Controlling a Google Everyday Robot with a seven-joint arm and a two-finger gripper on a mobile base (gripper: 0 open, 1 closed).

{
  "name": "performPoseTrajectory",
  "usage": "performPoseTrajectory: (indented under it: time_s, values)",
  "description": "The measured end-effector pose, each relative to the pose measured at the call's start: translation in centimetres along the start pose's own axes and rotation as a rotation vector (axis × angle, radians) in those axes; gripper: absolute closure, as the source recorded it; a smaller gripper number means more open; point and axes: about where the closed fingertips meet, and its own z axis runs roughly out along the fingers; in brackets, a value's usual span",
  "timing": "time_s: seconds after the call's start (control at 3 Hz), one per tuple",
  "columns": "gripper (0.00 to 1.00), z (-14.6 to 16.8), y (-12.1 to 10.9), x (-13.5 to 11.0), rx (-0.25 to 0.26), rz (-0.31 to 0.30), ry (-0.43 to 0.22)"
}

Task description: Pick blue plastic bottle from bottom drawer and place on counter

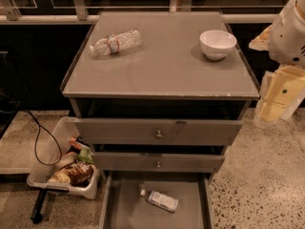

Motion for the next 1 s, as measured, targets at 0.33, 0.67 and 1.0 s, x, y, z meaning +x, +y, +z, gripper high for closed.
performPoseTrajectory:
  time_s: [0.33,0.67,1.0]
  values:
    - [0.0,0.0,0.0,0.0,0.0,0.0,0.0]
    - [0.0,2.1,0.1,0.8,-0.026,0.019,-0.011]
    - [0.0,6.3,0.4,2.4,-0.069,0.033,-0.05]
